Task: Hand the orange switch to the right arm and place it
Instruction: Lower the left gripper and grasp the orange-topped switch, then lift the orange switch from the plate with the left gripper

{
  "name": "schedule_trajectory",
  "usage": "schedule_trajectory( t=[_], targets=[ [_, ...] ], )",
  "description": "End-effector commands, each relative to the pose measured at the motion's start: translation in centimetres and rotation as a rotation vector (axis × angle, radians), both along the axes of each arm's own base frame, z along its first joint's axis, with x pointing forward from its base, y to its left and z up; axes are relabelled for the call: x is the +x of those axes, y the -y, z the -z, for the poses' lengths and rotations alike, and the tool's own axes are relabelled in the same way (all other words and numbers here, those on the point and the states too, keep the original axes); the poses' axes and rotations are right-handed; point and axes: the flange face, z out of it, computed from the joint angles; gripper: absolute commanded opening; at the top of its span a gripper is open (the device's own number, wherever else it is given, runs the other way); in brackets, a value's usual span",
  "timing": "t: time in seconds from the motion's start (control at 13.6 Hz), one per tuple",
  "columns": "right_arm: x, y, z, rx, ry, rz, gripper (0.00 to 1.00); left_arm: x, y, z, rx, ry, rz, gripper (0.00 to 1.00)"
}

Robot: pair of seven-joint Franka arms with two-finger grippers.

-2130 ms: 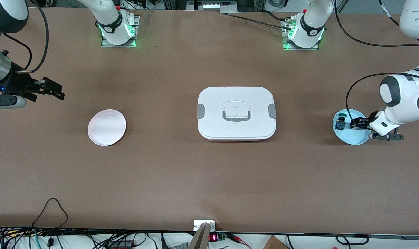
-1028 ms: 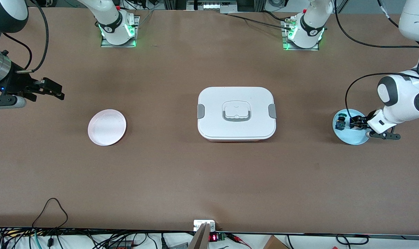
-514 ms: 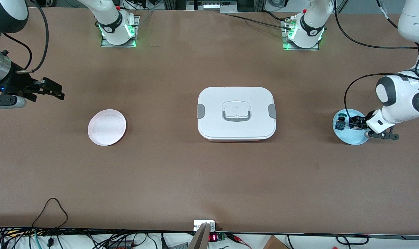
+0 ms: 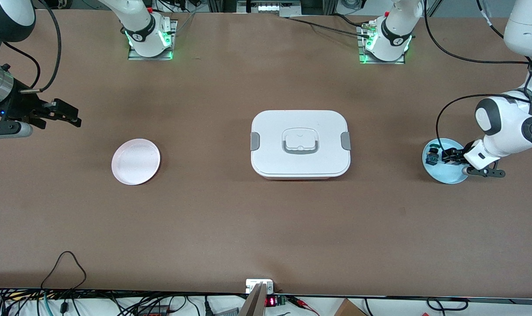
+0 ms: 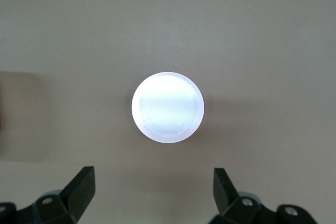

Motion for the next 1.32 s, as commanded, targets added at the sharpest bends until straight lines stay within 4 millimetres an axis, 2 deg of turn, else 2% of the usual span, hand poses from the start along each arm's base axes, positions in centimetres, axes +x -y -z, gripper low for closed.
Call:
schedule_trajectory(
  t=[0.0, 0.07, 0.15, 0.44, 0.59, 0.88, 1.25],
  targets=[
    [0.1, 0.2, -0.4, -0.001, 0.008, -0.003, 1.00, -0.3, -0.2, 0.3, -0.013, 0.018, 0.032, 0.74],
    [0.1, 0.2, -0.4, -0.001, 0.009, -0.001, 1.00, -0.3, -0.1, 0.3, -0.014, 0.018, 0.047, 0.53],
    [0.1, 0.2, -0.4, -0.001, 0.009, -0.001, 1.00, -0.3, -0.1, 0.2, -0.014, 0.020, 0.046, 0.40],
    [0.1, 0.5, -0.4, -0.001, 0.009, 0.003, 1.00, 0.0, 0.1, -0.4, -0.011, 0.026, 0.060, 0.14],
    [0.1, 0.4, -0.4, -0.001, 0.009, 0.000, 1.00, 0.3, 0.2, -1.3, -0.007, 0.036, 0.067, 0.11],
    [0.2, 0.4, -0.5, -0.003, 0.018, 0.000, 1.00, 1.1, 1.3, -5.8, -0.006, 0.032, 0.085, 0.06],
    [0.2, 0.4, -0.5, -0.003, 0.018, -0.001, 1.00, 1.5, 2.3, -10.1, 0.006, 0.054, 0.110, 0.02]
  ],
)
